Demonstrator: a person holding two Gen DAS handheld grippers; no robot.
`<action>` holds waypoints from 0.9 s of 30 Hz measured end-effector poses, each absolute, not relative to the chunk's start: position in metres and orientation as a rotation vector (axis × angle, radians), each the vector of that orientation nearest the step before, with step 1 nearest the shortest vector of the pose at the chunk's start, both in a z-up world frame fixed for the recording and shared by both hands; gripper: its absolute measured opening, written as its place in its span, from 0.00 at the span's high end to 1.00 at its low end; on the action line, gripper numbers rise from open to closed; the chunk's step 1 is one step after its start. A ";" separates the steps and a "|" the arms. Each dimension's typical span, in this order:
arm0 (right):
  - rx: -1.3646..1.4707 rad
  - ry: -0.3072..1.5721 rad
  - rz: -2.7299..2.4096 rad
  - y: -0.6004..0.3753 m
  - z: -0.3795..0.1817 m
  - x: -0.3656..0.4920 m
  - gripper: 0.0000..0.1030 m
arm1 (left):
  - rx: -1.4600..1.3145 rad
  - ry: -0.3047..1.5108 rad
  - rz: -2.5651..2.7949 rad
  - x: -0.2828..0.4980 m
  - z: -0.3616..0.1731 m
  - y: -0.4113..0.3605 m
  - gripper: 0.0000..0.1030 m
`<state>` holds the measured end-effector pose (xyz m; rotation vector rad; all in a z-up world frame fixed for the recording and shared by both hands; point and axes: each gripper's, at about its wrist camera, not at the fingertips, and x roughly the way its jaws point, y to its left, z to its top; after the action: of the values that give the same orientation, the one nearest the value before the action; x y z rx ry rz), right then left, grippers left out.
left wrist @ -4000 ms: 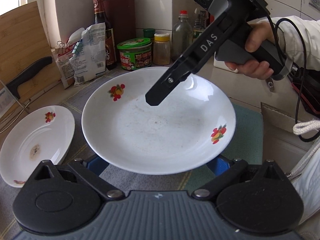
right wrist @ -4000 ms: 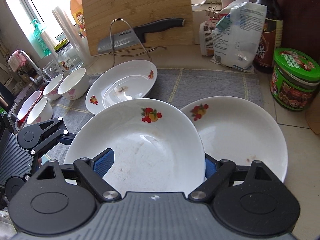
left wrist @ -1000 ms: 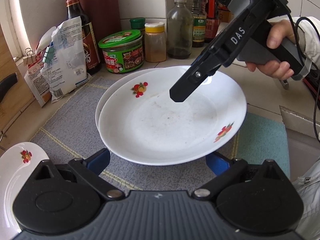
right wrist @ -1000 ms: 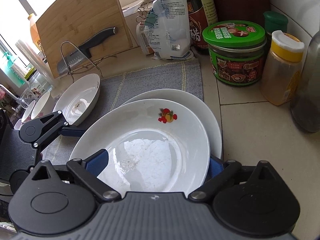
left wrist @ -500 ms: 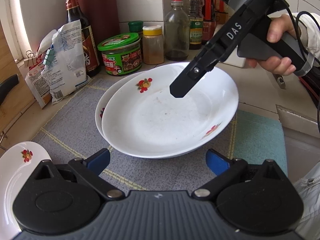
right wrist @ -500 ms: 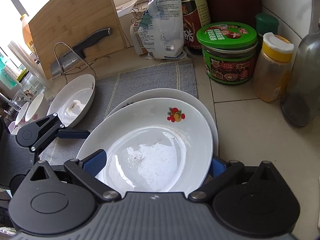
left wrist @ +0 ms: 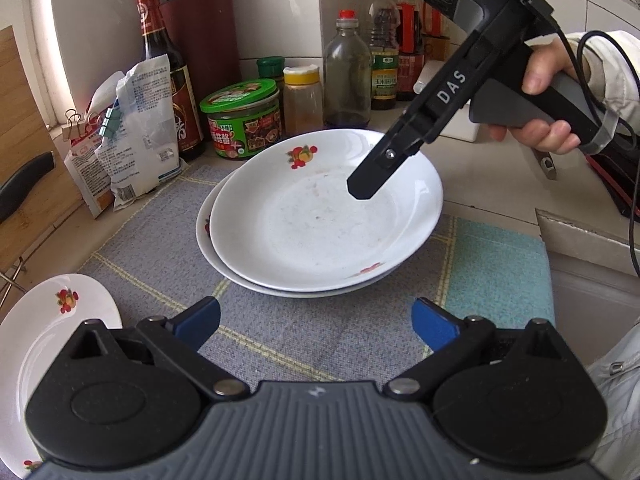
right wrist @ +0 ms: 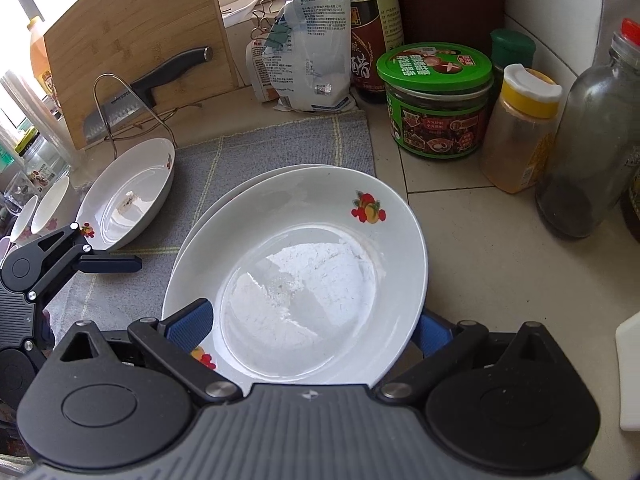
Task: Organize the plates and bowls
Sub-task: 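Open both grippers and move them to the stained white plate by the cutting board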
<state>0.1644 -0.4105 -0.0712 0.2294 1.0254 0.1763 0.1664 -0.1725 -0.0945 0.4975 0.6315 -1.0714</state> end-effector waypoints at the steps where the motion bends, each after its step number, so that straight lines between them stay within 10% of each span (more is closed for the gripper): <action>1: 0.227 1.029 0.173 -0.410 -0.072 0.163 0.00 | 0.500 0.629 -1.070 0.165 -0.094 -0.171 0.02; 27: -0.155 0.805 0.343 -0.310 -0.049 0.150 0.00 | 0.281 0.677 -0.575 0.129 -0.071 -0.094 0.01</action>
<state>0.1496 -0.3098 -0.0487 -0.1550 0.8053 0.3428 0.1289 -0.0940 -0.0715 0.2807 0.6770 -0.5754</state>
